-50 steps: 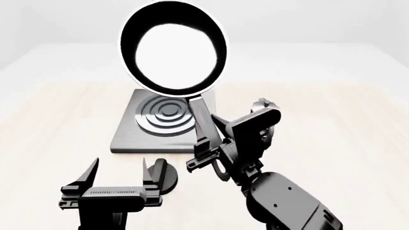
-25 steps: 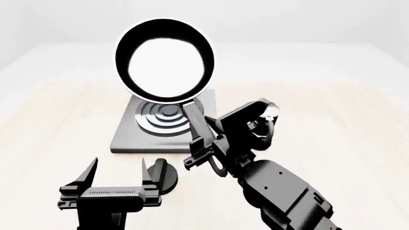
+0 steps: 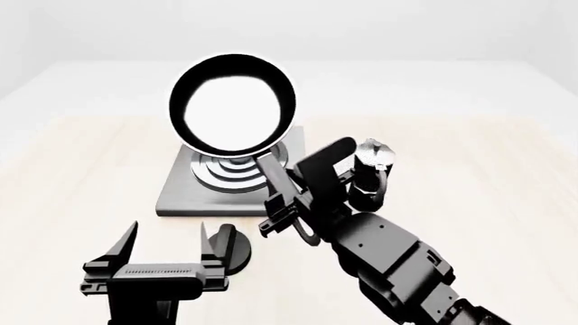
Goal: Put the frying pan on the stove.
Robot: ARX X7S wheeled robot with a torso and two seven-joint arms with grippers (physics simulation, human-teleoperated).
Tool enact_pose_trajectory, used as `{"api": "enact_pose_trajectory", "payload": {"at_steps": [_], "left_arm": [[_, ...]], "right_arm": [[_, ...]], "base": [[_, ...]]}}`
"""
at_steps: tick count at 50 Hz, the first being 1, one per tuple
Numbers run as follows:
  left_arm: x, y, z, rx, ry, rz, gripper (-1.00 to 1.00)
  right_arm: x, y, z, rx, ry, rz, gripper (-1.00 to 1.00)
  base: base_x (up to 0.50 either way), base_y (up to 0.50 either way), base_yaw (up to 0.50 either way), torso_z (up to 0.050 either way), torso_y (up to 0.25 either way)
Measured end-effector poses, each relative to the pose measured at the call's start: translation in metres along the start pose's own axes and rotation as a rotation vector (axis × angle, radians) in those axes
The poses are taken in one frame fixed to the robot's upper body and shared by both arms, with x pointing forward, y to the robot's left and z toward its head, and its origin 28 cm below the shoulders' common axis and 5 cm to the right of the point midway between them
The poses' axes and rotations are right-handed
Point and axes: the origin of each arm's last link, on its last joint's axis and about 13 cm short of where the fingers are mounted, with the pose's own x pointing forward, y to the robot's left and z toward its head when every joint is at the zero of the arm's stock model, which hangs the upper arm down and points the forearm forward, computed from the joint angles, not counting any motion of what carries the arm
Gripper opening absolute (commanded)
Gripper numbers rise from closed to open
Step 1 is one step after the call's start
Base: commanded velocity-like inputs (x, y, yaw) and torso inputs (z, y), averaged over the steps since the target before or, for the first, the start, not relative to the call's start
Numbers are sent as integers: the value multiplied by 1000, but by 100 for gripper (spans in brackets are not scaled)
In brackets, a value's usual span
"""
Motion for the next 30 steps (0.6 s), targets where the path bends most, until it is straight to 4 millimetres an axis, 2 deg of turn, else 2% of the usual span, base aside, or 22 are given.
{"api": "enact_pose_trajectory", "payload": {"at_steps": [30], "left_arm": [[1, 3, 0, -4, 0, 11, 100]], "right_arm": [[24, -7, -14, -26, 109, 1, -100]], "base": [[0, 0, 0, 1, 2]]}}
